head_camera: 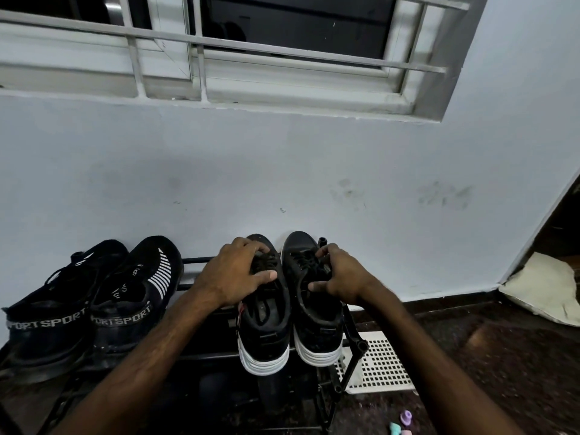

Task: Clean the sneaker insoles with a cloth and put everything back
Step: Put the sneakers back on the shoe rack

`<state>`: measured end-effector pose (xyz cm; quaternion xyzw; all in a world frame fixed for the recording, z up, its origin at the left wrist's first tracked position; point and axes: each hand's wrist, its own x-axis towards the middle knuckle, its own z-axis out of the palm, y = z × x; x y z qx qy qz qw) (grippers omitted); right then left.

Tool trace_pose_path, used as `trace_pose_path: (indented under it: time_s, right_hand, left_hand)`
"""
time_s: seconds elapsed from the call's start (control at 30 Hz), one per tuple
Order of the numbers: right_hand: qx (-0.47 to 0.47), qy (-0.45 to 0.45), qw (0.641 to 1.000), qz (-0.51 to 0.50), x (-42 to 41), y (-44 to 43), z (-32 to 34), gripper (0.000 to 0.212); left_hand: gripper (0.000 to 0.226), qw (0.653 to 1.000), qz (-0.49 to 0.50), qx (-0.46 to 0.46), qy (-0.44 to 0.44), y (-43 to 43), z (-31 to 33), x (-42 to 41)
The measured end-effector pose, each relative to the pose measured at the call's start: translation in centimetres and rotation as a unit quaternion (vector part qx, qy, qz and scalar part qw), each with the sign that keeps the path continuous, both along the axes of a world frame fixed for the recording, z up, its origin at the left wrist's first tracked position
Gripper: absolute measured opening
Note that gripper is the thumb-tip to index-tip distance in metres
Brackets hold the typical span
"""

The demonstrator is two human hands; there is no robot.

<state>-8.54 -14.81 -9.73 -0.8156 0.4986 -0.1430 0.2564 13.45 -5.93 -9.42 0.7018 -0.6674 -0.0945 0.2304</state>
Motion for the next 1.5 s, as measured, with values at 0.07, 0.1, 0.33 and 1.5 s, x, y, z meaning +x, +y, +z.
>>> trace_pose_path:
  time_s: [0.07,0.1,0.33,1.5]
  right_hand:
    - [-0.009,0.018,1.0,0.015,0.1,0.6,0.6,0.073]
    - [-0.029,0.035,0.999,0.025,0.2,1.0,1.2,0.075]
    - [-0.106,0.016,0.989,0.104,5.0,4.5,2.9,0.073]
    - [-0.109,0.07,0.991,0.038,7.9,3.8,4.4,0.062]
  left_hand:
    - [0.083,0.998,-0.012,0.062,-0.001,0.1,-0.4,0.7]
    - [0.096,0.996,-0.017,0.089,0.01,0.3,-0.6,1.0]
    - [0.065,0.981,0.075,0.177,0.036,1.4,-1.7,0.4]
    - [0.037,0.975,0.173,0.135,-0.015,5.6,-1.0,4.5]
